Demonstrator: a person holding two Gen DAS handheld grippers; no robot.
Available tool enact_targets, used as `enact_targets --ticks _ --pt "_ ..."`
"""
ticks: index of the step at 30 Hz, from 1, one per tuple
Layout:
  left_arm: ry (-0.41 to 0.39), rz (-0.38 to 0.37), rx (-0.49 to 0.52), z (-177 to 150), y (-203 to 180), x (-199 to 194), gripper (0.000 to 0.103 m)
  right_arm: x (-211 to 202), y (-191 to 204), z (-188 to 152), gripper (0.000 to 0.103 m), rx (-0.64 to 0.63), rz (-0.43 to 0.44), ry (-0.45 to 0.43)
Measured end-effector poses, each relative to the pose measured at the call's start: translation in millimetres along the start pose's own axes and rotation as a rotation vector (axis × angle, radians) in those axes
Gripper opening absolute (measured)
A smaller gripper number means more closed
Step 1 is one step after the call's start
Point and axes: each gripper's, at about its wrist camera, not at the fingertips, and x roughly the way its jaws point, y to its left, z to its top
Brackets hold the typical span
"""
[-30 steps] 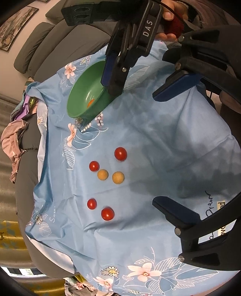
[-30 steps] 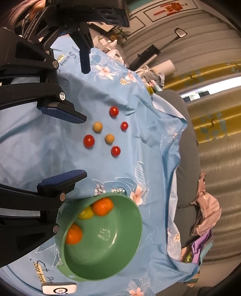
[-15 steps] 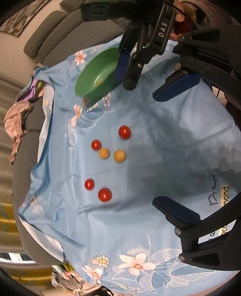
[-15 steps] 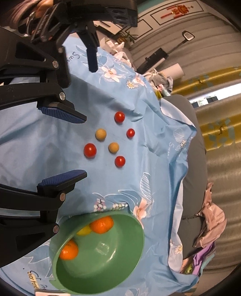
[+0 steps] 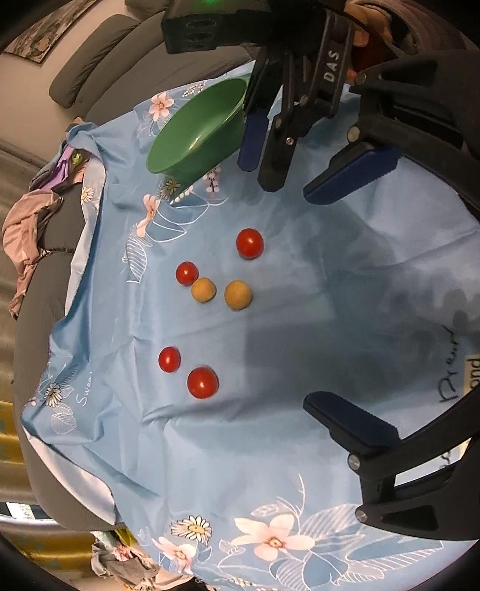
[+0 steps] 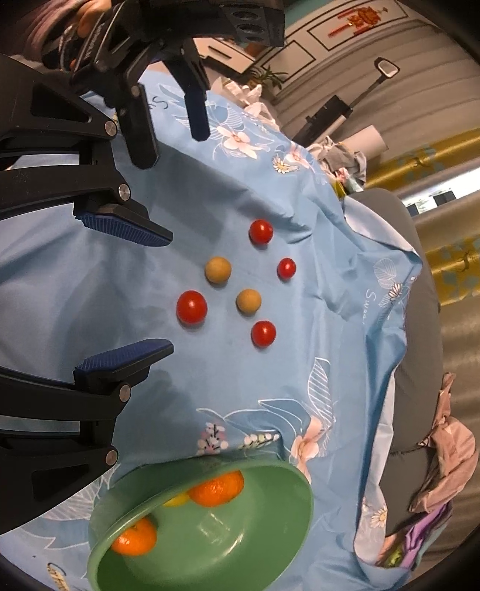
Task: Organize fruits
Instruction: 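Withdraw both tools from the bowl back over the remaining fruits, then grasp a yellow apricot with the left tool while the right tool grasps another apricot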
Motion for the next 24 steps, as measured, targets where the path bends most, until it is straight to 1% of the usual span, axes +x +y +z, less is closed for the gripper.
enact_targets --ticks 2,3,7,11,14,16,18,20,22,24 --pt "0.005 0.011 -0.014 7.1 1.5 10.5 0.094 2.2 -2.3 2.6 0.053 0.016 0.009 -0.002" --pt "0.008 0.015 -0.016 9.2 1.8 14.4 0.093 3.0 -3.6 3.6 0.053 0.024 0.013 -0.006" --pt "0.036 0.031 0.006 21.7 0.1 38.2 0.082 7.0 -9.3 6.1 0.053 0.035 0.002 -0.009" --pt "0.072 0.032 0.041 32.9 -3.2 62.8 0.068 11.9 -16.5 7.8 0.053 0.046 -0.009 -0.004" --pt "0.087 0.039 0.058 39.4 -3.4 73.7 0.062 16.3 -20.7 9.6 0.053 0.056 -0.004 0.002" --pt "0.096 0.033 0.064 43.6 -2.7 79.7 0.061 19.0 -21.3 11.2 0.053 0.054 -0.001 0.003" --pt "0.104 0.026 0.070 46.4 -1.9 83.8 0.056 21.2 -22.0 13.0 0.053 0.053 0.004 0.003" --pt "0.110 0.038 0.082 48.0 -2.4 87.5 0.043 23.0 -22.8 15.0 0.053 0.054 0.008 0.002" --pt "0.116 0.044 0.090 48.7 -2.6 91.7 0.038 25.0 -23.0 16.6 0.053 0.055 0.013 0.001" --pt "0.118 0.062 0.097 48.5 -2.9 96.0 0.037 27.2 -23.4 17.8 0.053 0.057 0.015 0.001"
